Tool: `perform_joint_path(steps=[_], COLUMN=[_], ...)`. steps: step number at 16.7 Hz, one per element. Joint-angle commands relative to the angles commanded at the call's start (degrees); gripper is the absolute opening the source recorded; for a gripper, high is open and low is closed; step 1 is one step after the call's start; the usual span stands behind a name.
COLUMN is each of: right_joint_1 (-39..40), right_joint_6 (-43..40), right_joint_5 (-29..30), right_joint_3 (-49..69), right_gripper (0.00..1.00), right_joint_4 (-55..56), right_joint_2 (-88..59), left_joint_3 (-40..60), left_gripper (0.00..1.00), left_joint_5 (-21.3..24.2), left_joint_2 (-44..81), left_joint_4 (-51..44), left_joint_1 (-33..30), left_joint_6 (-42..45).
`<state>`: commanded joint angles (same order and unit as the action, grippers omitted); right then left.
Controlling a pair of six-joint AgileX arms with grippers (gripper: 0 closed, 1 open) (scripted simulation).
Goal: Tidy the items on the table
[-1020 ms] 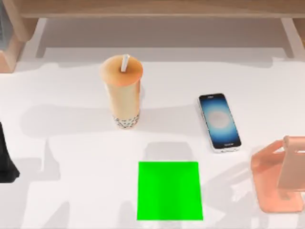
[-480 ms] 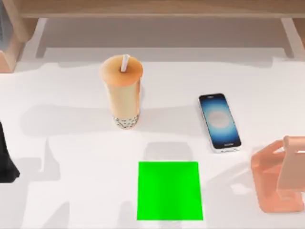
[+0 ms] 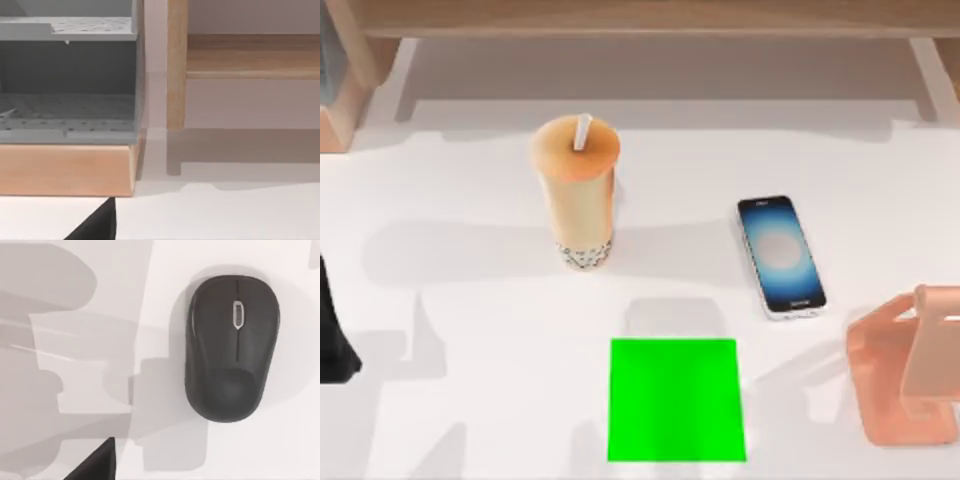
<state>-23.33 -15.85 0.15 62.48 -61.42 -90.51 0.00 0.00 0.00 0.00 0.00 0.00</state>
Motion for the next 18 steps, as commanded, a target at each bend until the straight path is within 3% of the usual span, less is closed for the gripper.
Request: perform_joint_path(steps=[7, 18], right_joint_1=[0.07, -0.02], right_joint_6=[0.06, 0.16], right_joint_5=[0.00, 0.01], right_joint_3=[-0.46, -12.40], right_gripper=[1.00, 1.00], right_joint_4=[0.62, 21.29], right_joint_2=[-0.72, -9.40], left_joint_3=[0.00, 0.00], left_gripper=[1.00, 1.00], left_joint_5=[0.00, 0.00], left_joint_2=[0.00, 0.00], left_joint_4=[0.00, 0.00], left_joint_1=[0.00, 0.00], left_joint_6=[0.00, 0.00])
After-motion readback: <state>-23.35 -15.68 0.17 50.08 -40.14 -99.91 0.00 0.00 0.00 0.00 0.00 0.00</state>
